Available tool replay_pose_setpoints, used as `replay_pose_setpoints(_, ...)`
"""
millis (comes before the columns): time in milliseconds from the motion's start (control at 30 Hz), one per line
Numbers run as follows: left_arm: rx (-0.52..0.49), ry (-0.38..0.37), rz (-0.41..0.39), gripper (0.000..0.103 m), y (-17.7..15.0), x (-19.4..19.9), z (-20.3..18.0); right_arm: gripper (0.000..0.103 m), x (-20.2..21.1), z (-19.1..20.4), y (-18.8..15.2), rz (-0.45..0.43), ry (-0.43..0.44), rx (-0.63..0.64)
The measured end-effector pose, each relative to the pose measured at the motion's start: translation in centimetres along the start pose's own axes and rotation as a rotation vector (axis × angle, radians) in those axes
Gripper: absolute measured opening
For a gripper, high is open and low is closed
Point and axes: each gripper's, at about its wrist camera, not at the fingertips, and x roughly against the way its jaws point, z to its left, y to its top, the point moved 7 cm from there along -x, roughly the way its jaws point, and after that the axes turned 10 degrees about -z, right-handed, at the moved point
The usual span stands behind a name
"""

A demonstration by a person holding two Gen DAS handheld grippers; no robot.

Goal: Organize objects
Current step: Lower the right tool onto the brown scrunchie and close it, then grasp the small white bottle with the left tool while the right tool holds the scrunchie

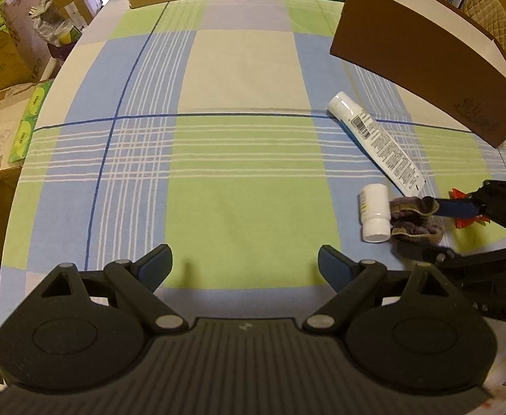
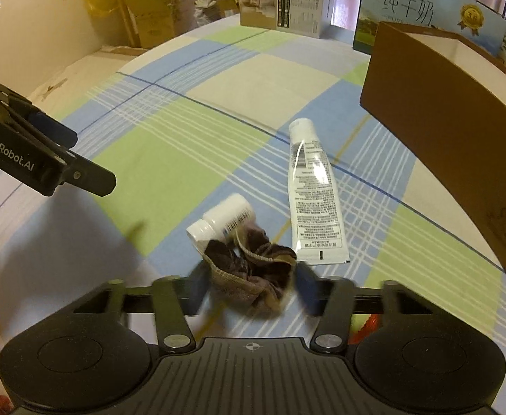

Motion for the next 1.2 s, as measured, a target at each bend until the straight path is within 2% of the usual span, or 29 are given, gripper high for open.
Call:
replay_pose_setpoints(33, -0.003, -0.003, 0.002, 0.089, 0.0, -0.1, -0.1, 0.041, 0.0, -0.2, 0.0, -0.001, -0.003, -0.003)
replay_pose_setpoints(100, -0.01, -0.009, 0.003, 0.089, 0.1, -0.3, -0.4, 0.027, 0.3, -0.3, -0.1, -0.008, -0.001, -0.016)
replay_pose_setpoints(200, -0.026, -0.023, 0.005, 0.088, 0.2, -0.5, -1.0, 0.019, 0.8, -0.7, -0.1, -0.015, 0.001, -0.04)
replay_pose_setpoints(467, -0.07, -0.07, 0.005, 0.087, 0.9, -1.3, -3.3, 0.017, 3.1, -2.6, 0.3, -0.05, -0.041, -0.144)
replay_pose_setpoints(667, -0.124, -0.132, 0.004, 0.084, 1.6, -2.2, -6.8, 0.017, 5.3, -4.6, 0.3, -0.074, -0.097, -0.22)
replay_pose_setpoints(900, -0.173, -0.177, 0.019, 0.075, 2.0, -3.7, -10.1, 0.017, 8.0, -7.0, -0.4, -0.104, -0.164, -0.296)
replay_pose_setpoints(1133, -0.198, -0.174, 0.031, 0.055, 2.1, -5.0, -11.5, 0.017, 10.2, -9.1, -1.8, -0.119, -0.221, -0.357)
replay_pose_setpoints(1200, -0.202, -0.167, 0.036, 0.052, 2.0, -5.3, -11.6, 0.017, 10.7, -9.5, -2.2, -0.122, -0.233, -0.367)
